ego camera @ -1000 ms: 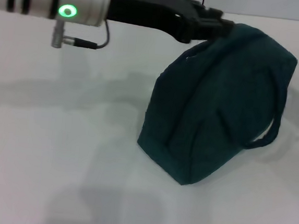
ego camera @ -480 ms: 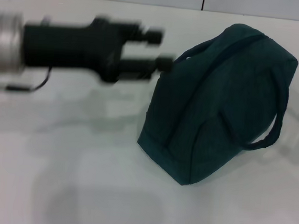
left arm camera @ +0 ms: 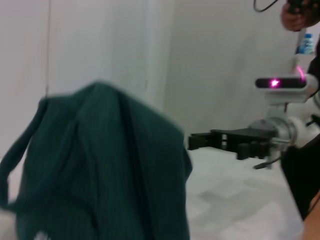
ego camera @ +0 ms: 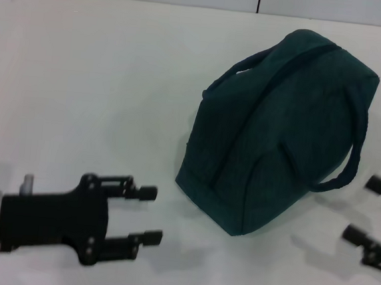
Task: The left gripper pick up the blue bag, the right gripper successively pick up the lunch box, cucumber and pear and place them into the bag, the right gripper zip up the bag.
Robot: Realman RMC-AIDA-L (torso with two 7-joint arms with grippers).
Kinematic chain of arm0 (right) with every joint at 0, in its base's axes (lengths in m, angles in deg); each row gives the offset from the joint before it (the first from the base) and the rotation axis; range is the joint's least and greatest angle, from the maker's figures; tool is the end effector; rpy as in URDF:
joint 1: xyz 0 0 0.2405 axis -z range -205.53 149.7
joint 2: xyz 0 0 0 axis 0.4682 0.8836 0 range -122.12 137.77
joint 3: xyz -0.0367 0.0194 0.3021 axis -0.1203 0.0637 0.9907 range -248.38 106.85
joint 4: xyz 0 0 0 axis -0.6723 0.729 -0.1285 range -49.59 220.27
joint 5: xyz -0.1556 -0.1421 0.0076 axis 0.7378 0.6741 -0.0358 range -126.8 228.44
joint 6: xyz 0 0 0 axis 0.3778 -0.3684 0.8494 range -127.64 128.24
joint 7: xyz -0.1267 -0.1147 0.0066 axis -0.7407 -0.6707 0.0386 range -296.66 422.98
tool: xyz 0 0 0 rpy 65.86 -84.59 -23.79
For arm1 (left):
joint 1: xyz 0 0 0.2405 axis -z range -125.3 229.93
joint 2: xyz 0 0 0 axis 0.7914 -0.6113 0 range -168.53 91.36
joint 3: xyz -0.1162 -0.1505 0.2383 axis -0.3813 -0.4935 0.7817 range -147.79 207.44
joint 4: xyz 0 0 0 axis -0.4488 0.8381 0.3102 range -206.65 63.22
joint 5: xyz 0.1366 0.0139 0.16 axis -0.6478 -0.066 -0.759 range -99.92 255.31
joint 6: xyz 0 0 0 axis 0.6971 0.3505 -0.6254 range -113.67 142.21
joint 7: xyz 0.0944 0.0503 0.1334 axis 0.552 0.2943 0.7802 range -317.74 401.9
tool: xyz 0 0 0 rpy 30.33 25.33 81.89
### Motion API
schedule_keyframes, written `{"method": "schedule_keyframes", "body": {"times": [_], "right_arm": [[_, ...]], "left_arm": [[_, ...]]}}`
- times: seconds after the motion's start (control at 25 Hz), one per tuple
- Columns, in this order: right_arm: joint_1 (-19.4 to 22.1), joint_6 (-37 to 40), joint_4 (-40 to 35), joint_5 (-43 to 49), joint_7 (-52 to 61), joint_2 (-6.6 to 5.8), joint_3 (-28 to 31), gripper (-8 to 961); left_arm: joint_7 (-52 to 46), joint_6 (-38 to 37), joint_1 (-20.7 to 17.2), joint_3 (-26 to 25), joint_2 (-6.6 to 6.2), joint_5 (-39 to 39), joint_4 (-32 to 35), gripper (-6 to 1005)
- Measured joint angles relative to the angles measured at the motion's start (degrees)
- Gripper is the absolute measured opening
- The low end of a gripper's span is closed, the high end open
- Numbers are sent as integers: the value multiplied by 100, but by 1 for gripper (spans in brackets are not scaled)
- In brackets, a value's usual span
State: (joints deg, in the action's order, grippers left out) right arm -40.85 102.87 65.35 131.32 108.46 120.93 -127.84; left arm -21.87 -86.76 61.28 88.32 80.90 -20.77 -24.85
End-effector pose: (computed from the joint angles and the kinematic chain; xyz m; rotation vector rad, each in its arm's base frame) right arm 0.3401 0.2433 -0.0241 -2.4772 0.3225 1.1069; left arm -0.3137 0.2349 -0.0501 -2.8238 -0.3277 -0.8679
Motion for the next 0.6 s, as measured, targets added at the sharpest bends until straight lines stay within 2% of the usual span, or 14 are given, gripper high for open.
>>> {"method": "schedule_keyframes", "body": {"times": [0.2, 0.6], "right_arm": [[-29, -446, 144, 565, -115, 172, -5, 875], [-141, -826, 371, 697, -267, 207, -360, 875]], "left_arm": [[722, 123, -59, -587, 4, -282, -791, 621], [861, 348, -314, -946, -9, -370, -898, 633]]}}
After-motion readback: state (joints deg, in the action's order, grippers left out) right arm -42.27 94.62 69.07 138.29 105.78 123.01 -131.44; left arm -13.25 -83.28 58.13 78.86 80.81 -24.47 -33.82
